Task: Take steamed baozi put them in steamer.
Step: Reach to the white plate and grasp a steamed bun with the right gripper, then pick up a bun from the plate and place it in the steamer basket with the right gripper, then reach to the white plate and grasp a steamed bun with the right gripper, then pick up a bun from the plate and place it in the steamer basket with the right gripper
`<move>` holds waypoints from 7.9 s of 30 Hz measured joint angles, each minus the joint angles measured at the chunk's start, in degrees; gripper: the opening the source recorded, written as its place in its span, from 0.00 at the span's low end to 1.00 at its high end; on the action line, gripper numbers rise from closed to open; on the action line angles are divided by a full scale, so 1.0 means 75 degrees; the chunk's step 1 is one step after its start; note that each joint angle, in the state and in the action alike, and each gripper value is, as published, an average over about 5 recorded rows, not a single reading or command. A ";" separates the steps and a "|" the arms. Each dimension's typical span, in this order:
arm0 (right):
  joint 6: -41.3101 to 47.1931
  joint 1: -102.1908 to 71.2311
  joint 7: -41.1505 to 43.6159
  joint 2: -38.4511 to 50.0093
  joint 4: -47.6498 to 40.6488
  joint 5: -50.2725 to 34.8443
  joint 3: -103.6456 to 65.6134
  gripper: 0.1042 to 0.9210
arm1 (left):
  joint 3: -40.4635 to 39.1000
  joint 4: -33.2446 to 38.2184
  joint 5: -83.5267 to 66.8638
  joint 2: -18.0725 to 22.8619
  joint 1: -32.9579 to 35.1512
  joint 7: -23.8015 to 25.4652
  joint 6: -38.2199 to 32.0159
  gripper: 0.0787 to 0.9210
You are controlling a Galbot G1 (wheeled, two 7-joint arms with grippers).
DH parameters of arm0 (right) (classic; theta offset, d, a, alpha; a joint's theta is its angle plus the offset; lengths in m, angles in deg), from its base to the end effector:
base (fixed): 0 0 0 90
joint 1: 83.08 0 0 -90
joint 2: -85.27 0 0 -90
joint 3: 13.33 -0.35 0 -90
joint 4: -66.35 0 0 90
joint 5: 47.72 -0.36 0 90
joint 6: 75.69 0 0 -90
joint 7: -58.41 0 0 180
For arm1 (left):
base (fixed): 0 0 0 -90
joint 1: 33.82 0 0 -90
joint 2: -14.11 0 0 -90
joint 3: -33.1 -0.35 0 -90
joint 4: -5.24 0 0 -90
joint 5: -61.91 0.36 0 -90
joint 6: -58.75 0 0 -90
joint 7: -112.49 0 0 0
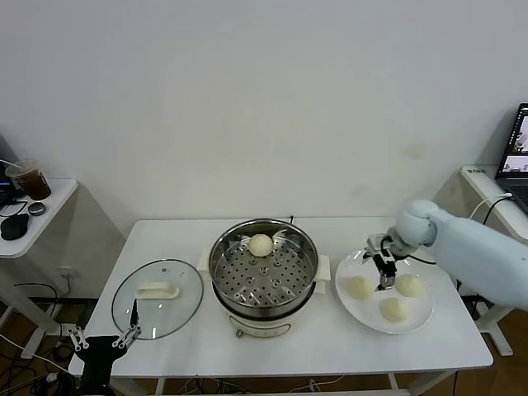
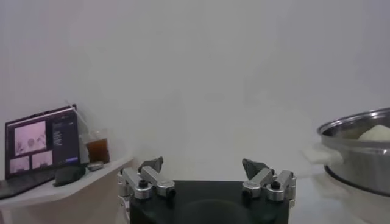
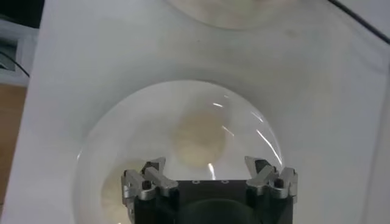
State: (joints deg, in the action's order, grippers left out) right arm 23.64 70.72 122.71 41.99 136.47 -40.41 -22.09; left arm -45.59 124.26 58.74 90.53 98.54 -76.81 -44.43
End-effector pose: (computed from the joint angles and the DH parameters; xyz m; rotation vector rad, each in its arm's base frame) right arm 0.5319 -0.1145 -0.2043 1.3578 -1.2620 1.4546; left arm 0.1230 0.1012 -0.3232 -0.2468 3.0649 0.3869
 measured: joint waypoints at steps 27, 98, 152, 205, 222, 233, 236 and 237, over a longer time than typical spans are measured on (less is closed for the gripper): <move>-0.0094 -0.0717 -0.0001 -0.0764 -0.0865 0.0785 -0.0672 0.48 | 0.0038 -0.0079 0.0019 0.0071 0.0038 -0.0028 -0.0107 0.88; 0.4246 0.3018 -0.1857 -0.5167 -0.0294 -0.5050 0.3043 0.46 | -0.0028 -0.0227 -0.0043 -0.0069 -0.0556 -0.0020 0.0018 0.88; 0.0267 0.0619 0.0767 0.3143 0.3348 -0.0817 -0.0035 0.88 | -0.0572 -0.0494 0.0390 -0.0042 -0.0666 0.0044 0.0009 0.88; 0.0244 -0.0814 0.0690 0.1286 0.0800 0.0417 -0.1350 0.44 | -0.0216 -0.0451 0.0434 0.0081 -0.0522 0.0031 -0.0048 0.88; -0.0586 0.2891 0.0841 -0.0244 0.1415 -0.1855 0.0389 0.45 | -0.0211 -0.0252 0.0365 -0.0051 -0.0542 0.0057 -0.0020 0.88; -0.2192 0.3509 0.0444 -0.2068 0.1617 -0.2161 0.1655 0.45 | 0.0022 -0.0205 0.0304 0.0017 -0.0476 0.0049 -0.0038 0.88; -0.2723 0.3512 0.0392 -0.2467 0.1588 -0.2000 0.1946 0.45 | 0.0086 -0.0201 0.0287 0.0042 -0.0466 0.0045 -0.0039 0.88; -0.2902 0.3506 0.0381 -0.2583 0.1577 -0.1928 0.2038 0.45 | 0.0102 -0.0199 0.0284 0.0053 -0.0465 0.0044 -0.0039 0.88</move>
State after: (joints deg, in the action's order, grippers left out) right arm 1.88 97.01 125.57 22.62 148.29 -54.86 -6.80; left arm -44.83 122.76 60.87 90.93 95.05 -76.49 -44.72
